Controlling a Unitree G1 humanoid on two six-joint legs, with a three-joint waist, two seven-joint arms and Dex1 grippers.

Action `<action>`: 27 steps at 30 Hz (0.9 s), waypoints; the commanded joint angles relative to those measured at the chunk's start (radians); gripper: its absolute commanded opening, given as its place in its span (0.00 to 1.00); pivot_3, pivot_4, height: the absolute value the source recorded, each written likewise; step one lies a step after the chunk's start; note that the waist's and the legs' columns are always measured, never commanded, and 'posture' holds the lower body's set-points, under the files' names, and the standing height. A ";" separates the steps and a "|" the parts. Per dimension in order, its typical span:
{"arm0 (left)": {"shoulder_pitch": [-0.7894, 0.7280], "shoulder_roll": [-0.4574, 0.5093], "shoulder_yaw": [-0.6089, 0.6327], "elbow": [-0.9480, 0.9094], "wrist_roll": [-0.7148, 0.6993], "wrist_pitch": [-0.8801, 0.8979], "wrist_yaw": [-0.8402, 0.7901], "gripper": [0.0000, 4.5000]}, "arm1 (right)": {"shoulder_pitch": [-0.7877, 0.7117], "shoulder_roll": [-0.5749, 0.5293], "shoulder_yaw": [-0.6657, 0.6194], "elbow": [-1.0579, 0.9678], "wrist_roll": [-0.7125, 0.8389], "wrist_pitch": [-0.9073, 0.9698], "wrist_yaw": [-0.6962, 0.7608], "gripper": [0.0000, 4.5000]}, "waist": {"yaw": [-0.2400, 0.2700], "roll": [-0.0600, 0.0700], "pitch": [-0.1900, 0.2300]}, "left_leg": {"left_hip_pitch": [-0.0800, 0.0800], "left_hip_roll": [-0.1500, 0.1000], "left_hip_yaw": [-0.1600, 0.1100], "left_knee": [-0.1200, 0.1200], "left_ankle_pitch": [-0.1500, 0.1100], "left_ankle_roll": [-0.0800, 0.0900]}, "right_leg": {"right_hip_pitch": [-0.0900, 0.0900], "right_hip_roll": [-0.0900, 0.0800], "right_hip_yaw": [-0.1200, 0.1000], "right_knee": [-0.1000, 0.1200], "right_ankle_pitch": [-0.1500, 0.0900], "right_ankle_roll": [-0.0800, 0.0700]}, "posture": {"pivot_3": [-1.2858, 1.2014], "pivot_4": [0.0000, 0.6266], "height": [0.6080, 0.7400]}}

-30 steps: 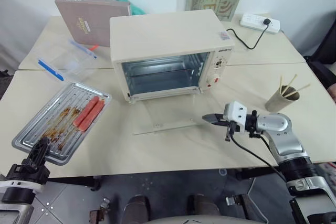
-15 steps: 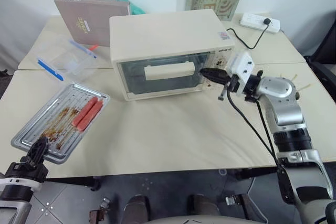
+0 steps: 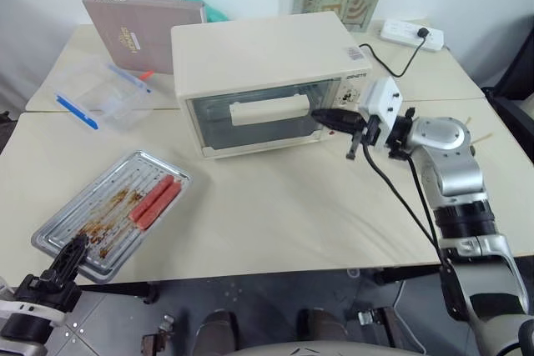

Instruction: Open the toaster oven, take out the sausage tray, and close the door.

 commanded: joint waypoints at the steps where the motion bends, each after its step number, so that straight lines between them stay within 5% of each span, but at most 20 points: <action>1: -0.007 0.093 -0.051 0.051 -0.015 0.093 -0.111 0.00 | 0.051 -0.070 -0.009 -0.148 0.087 0.122 0.083 0.01 | 0.000 0.001 0.000 | 0.000 0.000 0.000 0.000 0.000 0.000 | 0.000 0.000 0.000 -0.001 0.000 0.000 | 0.52 0.24 1.00; 7: -0.142 0.256 -0.179 0.205 -0.015 0.213 -0.185 0.00 | 0.115 -0.134 -0.020 -0.251 0.133 0.213 0.115 0.01 | -0.005 0.001 0.000 | 0.001 0.001 0.000 0.001 -0.001 -0.001 | -0.001 0.000 0.000 0.000 -0.002 -0.004 | 0.52 0.24 1.00; 14: -0.491 0.433 -0.568 0.460 -0.015 0.373 -0.193 0.00 | 0.187 -0.154 -0.063 -0.322 0.126 0.233 0.056 0.01 | 0.001 0.001 0.001 | 0.000 0.001 0.002 0.000 -0.001 -0.001 | -0.003 0.000 0.001 0.003 -0.002 -0.003 | 0.52 0.24 1.00; 21: -0.810 0.443 -0.806 0.675 -0.008 0.417 -0.166 0.00 | 0.274 -0.187 -0.133 -0.424 0.146 0.286 -0.012 0.01 | -0.001 0.001 0.001 | 0.000 0.001 0.004 -0.001 -0.001 -0.002 | -0.005 0.000 0.001 0.005 -0.001 -0.002 | 0.52 0.24 1.00; 27: -0.951 0.368 -0.862 0.763 0.129 0.409 -0.187 0.00 | 0.361 -0.218 -0.188 -0.485 0.162 0.320 -0.045 0.01 | 0.013 0.001 0.001 | 0.000 0.000 0.004 0.000 -0.001 -0.002 | -0.005 0.000 0.001 0.006 -0.001 -0.002 | 0.52 0.24 1.00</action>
